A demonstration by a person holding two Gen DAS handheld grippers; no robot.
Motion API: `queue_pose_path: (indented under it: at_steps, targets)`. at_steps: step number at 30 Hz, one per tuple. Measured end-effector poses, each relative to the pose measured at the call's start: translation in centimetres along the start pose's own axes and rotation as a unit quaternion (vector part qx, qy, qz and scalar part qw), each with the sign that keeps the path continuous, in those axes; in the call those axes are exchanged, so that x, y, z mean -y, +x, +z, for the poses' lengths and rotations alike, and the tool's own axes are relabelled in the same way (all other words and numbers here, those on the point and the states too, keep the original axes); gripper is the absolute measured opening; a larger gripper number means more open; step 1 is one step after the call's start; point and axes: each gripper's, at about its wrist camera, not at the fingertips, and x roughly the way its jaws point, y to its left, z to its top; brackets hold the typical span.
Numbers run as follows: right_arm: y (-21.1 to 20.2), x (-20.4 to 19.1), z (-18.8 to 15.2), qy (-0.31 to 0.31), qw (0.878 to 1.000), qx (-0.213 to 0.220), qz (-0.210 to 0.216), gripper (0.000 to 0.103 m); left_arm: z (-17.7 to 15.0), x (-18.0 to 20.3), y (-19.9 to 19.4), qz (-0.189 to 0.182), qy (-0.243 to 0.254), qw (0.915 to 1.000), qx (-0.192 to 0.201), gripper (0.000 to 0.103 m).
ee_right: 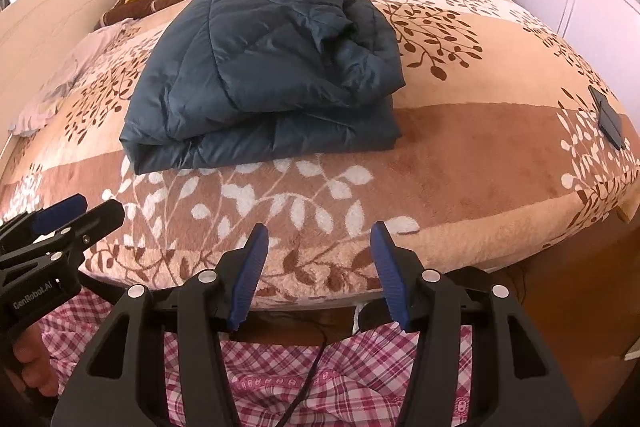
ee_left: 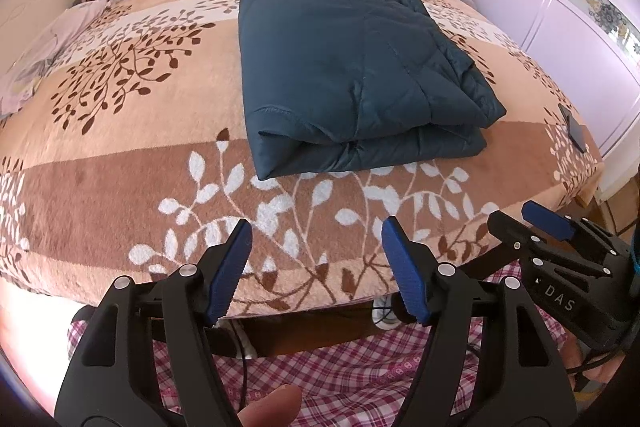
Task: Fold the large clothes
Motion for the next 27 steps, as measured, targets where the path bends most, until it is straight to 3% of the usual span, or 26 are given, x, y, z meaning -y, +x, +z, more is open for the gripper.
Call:
queue_pose_path:
  at_steps: [27]
  targets:
    - [-0.14, -0.45, -0.07, -0.008, 1.0, 0.001, -0.007, 0.053, -0.13, -0.18, -0.03, -0.003, -0.008, 1.0, -0.003, 0.067]
